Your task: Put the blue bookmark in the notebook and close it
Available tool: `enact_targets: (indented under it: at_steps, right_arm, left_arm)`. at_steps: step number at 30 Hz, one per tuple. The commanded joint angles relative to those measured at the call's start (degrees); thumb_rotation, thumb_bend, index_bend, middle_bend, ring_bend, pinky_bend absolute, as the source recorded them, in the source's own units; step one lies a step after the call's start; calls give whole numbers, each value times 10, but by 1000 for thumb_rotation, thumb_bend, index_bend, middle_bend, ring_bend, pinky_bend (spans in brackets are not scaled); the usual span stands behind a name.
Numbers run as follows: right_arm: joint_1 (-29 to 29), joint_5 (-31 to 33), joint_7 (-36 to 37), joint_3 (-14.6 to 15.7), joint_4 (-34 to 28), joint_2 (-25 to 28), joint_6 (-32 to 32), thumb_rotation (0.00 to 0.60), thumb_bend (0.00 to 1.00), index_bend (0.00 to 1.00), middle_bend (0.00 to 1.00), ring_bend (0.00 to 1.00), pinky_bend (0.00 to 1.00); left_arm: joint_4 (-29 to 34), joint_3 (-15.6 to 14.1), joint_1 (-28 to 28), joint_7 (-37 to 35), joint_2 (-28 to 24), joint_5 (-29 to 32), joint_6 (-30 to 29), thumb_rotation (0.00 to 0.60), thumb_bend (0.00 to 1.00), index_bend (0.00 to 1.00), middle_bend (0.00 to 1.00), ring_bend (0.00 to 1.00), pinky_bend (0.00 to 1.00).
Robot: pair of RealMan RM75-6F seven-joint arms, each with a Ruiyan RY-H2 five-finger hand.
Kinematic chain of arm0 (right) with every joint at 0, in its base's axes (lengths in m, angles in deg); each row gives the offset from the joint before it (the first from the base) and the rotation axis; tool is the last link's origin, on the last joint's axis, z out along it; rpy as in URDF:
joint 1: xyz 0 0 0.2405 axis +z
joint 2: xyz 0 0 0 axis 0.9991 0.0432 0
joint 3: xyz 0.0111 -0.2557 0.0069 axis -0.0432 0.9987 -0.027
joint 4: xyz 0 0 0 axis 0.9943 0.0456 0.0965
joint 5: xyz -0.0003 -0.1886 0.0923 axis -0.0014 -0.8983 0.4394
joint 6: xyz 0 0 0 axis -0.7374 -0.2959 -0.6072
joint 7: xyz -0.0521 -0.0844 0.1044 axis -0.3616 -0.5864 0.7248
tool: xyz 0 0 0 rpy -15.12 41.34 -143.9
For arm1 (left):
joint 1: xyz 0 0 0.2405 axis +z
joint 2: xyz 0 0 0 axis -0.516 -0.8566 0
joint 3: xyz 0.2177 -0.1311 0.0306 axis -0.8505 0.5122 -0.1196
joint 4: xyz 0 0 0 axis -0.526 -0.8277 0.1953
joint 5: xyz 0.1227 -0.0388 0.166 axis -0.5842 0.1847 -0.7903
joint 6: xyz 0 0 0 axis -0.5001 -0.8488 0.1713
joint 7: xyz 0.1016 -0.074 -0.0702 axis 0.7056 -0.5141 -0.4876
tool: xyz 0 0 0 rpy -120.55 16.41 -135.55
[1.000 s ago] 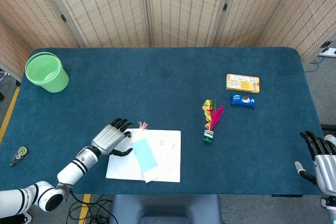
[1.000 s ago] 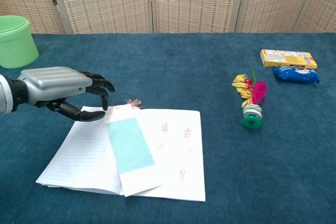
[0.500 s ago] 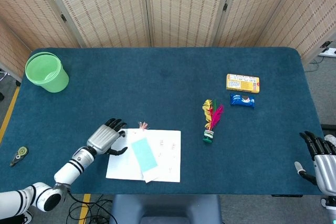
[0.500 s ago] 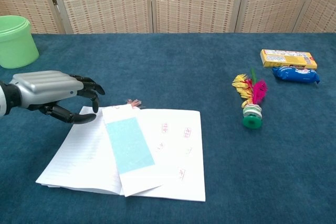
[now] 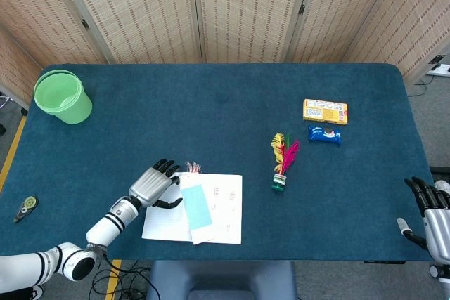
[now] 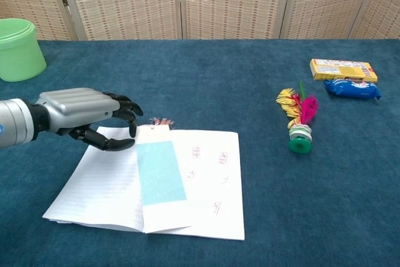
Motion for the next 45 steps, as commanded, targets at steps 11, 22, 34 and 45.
enact_targets:
  at_steps: [11, 22, 34, 45]
  right_arm:
    - [-5, -1, 4, 1, 2, 1, -6, 600, 205, 137, 132, 201, 217]
    - [-8, 1, 7, 1, 5, 1, -7, 600, 205, 137, 132, 201, 217]
    - [-9, 3, 8, 0, 6, 1, -6, 600, 205, 137, 132, 201, 217]
    - [-10, 4, 9, -1, 7, 2, -8, 600, 205, 137, 132, 201, 217]
  left_arm:
    - [2, 13, -17, 27, 29, 16, 10, 140, 358, 350, 122, 22, 112]
    - [-10, 17, -31, 61, 53, 40, 14, 142, 358, 350, 122, 21, 112]
    - [-12, 18, -45, 82, 77, 53, 18, 139, 357, 350, 117, 19, 112]
    - [13, 19, -52, 88, 75, 44, 8, 140, 357, 350, 116, 19, 112]
